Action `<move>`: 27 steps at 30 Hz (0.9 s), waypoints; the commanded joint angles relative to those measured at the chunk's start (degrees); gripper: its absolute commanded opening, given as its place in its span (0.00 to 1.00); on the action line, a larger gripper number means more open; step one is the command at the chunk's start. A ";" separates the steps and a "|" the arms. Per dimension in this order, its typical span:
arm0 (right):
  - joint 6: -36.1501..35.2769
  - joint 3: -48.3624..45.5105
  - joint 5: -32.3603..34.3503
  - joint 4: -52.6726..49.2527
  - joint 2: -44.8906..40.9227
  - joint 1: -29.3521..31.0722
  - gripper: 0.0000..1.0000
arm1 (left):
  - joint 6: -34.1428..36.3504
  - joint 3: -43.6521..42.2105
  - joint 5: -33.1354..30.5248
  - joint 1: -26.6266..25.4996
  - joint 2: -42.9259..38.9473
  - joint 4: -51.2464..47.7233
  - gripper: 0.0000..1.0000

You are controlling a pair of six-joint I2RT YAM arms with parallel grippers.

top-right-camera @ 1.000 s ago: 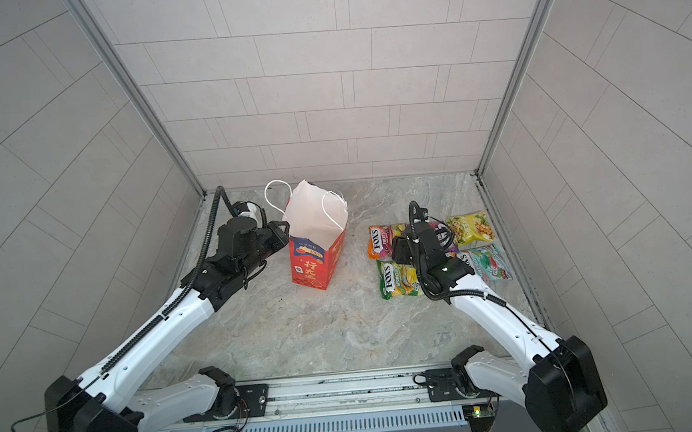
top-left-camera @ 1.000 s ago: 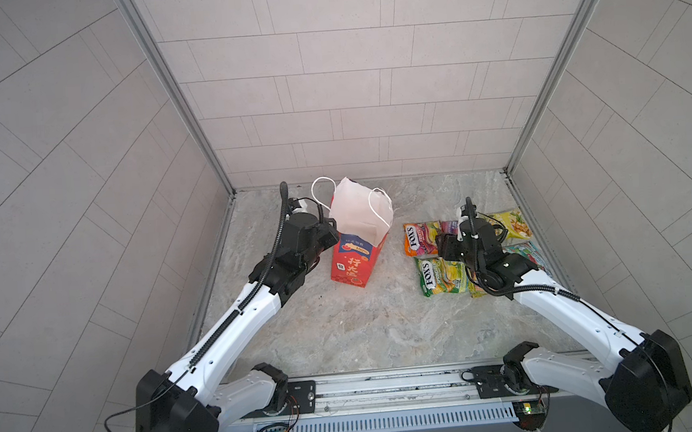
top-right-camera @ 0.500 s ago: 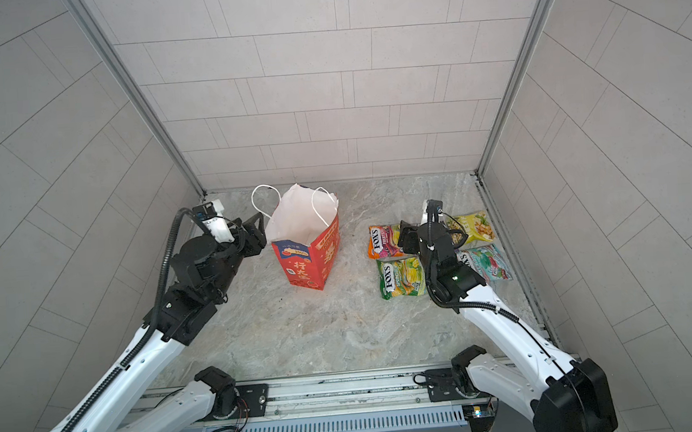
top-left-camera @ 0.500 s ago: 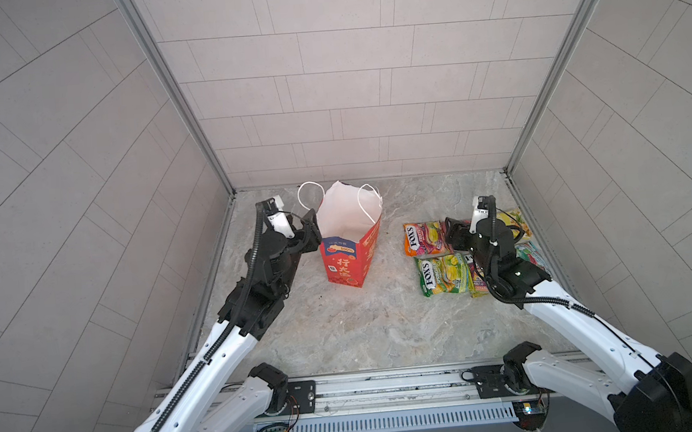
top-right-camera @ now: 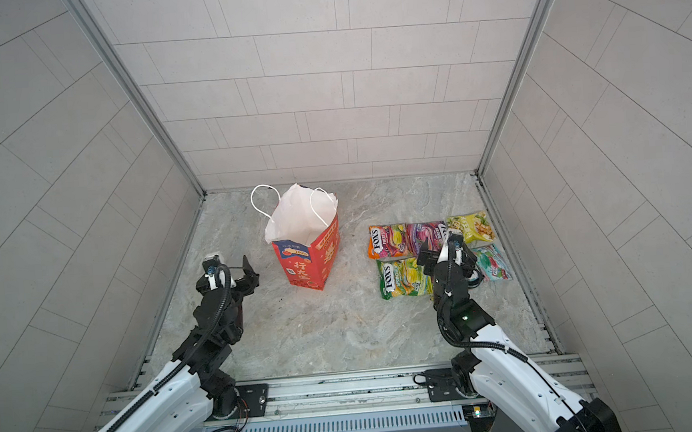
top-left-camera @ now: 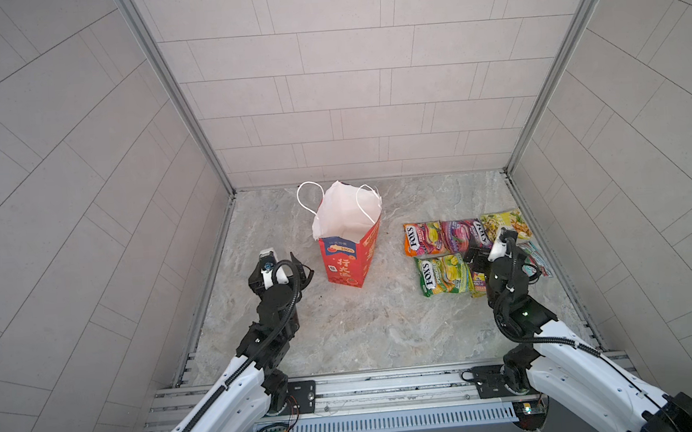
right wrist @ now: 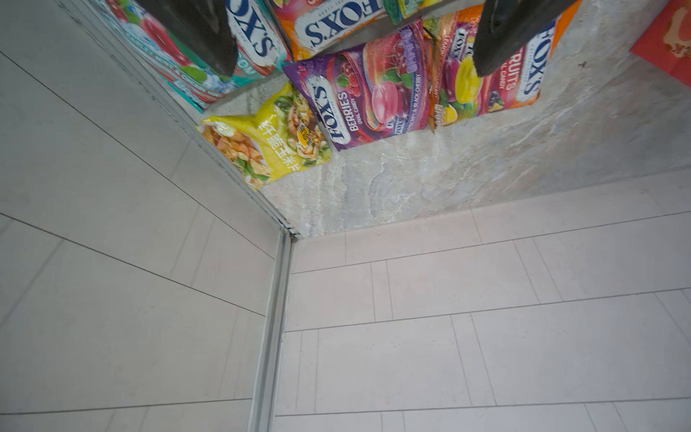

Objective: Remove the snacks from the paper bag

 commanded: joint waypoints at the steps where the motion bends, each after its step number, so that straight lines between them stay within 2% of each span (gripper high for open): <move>1: -6.14 -2.20 7.16 5.79 -0.58 -0.05 0.99 | 5.22 -2.32 -7.61 0.50 0.60 5.06 0.91; 6: -12.53 -1.73 9.59 11.69 6.51 -0.05 0.99 | 6.00 -1.53 -4.07 4.82 10.17 8.35 0.91; 8: -14.83 -3.03 8.91 16.75 10.10 -0.05 0.99 | 5.53 -0.82 -2.71 7.18 15.76 10.88 0.91; 10: -17.06 -4.39 7.24 21.04 13.34 -0.05 0.99 | 4.29 -0.61 1.43 10.16 20.69 13.94 0.92; 12: -17.33 -5.36 7.09 24.96 16.64 -0.05 0.99 | 3.87 -0.61 6.82 12.71 25.67 17.75 0.92; 15: -16.83 -5.66 6.07 26.12 19.45 -0.14 0.99 | 3.43 -0.91 9.37 15.23 32.15 23.78 0.92; 20: -15.60 -4.69 6.53 27.32 25.26 -0.38 0.99 | 3.53 -1.95 14.23 17.74 37.38 32.77 0.92; 23: -16.26 -5.56 6.49 36.14 31.43 -0.88 1.00 | 4.56 -1.93 16.69 18.63 39.82 36.52 0.92; 27: -22.62 -5.52 5.07 50.29 41.08 -0.93 0.99 | 7.55 -1.52 18.50 18.69 42.14 39.30 0.92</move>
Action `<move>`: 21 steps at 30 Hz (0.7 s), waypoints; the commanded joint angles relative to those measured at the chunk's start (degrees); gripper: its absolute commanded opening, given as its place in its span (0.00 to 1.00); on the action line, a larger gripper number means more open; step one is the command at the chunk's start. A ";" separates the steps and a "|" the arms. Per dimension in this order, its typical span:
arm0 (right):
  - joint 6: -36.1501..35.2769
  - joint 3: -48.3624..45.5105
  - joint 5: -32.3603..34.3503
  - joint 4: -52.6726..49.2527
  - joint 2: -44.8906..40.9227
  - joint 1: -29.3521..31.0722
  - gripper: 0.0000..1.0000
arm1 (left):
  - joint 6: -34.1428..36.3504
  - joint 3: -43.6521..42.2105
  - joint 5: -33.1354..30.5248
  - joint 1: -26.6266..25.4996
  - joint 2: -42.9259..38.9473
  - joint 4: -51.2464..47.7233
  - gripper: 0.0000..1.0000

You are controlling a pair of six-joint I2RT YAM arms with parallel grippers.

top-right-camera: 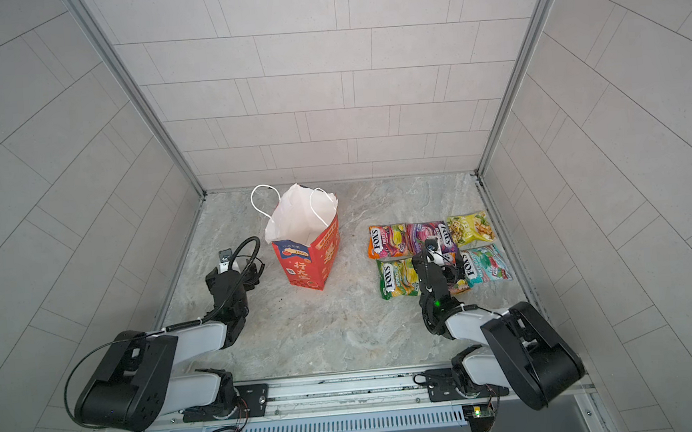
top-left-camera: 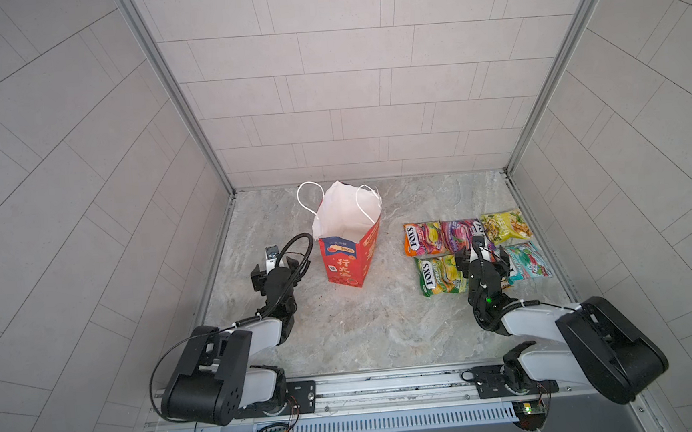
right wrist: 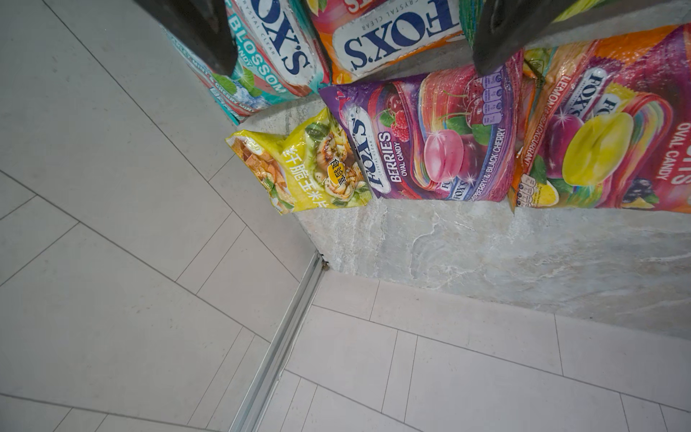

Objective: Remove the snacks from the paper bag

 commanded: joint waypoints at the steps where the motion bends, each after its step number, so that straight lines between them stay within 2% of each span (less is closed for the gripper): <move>1: -5.62 0.16 -0.40 15.73 6.49 -0.51 0.99 | 2.67 0.48 3.97 0.46 1.79 6.75 0.91; 4: -4.15 -0.46 -0.15 25.91 14.92 -2.84 1.00 | 2.90 0.77 6.16 1.81 5.73 10.22 0.92; 7: -1.34 0.05 -5.92 20.29 12.48 -6.17 0.99 | 0.72 -0.24 8.40 4.58 12.14 18.90 0.92; 9: 1.93 1.06 -12.59 16.70 12.93 -10.05 1.00 | 0.06 -0.87 10.01 5.54 16.05 24.05 0.92; 10: 1.87 2.15 -16.13 16.01 14.06 -11.34 0.99 | 0.02 -0.53 10.00 5.65 15.78 22.47 0.92; 12: 2.34 3.23 -15.83 13.37 13.73 -11.77 1.00 | -0.53 1.00 11.42 6.09 13.47 15.95 0.92; 14: 3.94 5.50 -16.24 7.99 13.10 -13.15 1.00 | 0.32 3.35 13.88 6.54 14.26 12.98 0.92; 16: 6.61 9.78 -16.34 -1.92 12.07 -15.06 1.00 | -0.71 7.57 15.31 7.82 13.58 4.99 0.93; 18: 7.00 9.68 -16.62 -1.96 11.86 -15.27 1.00 | -2.24 10.09 16.44 9.43 13.79 0.22 0.93; 20: 6.12 8.68 -16.92 1.06 12.55 -15.20 0.99 | -2.35 9.59 17.10 9.58 13.84 1.44 0.93; 21: 6.12 8.45 -17.83 1.40 12.60 -15.19 0.99 | -2.22 9.59 17.09 9.58 13.74 1.31 0.99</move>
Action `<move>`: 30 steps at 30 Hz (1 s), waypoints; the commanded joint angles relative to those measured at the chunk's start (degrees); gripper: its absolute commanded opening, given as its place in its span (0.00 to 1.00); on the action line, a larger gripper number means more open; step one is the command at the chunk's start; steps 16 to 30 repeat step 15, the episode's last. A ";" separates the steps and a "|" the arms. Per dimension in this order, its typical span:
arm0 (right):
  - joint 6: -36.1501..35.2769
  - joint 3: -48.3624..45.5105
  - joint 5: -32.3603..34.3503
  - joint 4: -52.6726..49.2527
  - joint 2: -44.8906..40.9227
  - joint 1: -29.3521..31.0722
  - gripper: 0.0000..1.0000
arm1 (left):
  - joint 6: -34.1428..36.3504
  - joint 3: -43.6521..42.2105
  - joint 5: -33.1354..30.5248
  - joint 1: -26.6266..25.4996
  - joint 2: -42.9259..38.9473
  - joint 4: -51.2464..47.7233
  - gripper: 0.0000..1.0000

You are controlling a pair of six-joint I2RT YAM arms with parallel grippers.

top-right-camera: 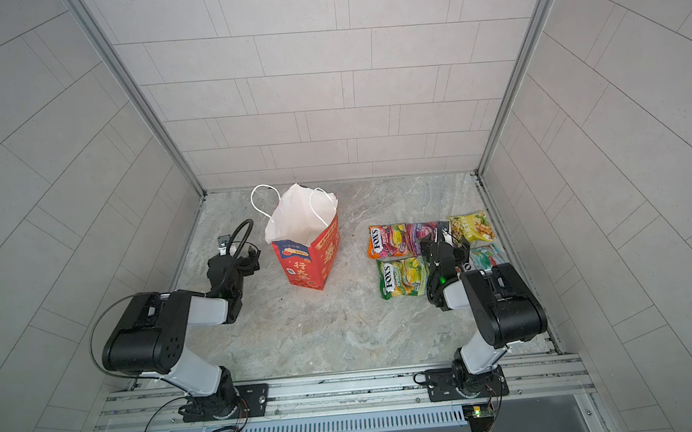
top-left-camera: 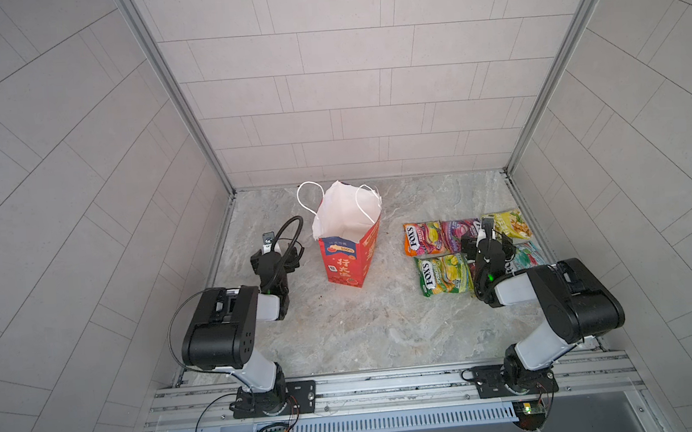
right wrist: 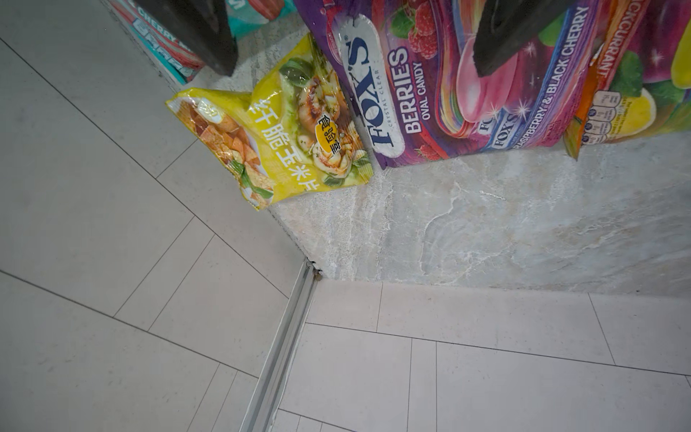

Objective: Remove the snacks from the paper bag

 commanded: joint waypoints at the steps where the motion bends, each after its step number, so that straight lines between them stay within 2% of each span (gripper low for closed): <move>1: 0.31 -1.02 -1.97 -0.50 -0.06 0.05 0.99 | -1.37 -0.12 2.32 0.73 -0.70 -3.02 1.00; 5: 0.07 -1.16 0.48 -0.20 -0.03 1.03 0.99 | -1.39 -0.12 2.47 0.66 -0.82 -3.05 1.00; 30: 0.42 -0.74 0.20 -1.18 0.05 0.70 0.99 | -1.36 -0.07 2.37 0.62 -0.73 -3.29 1.00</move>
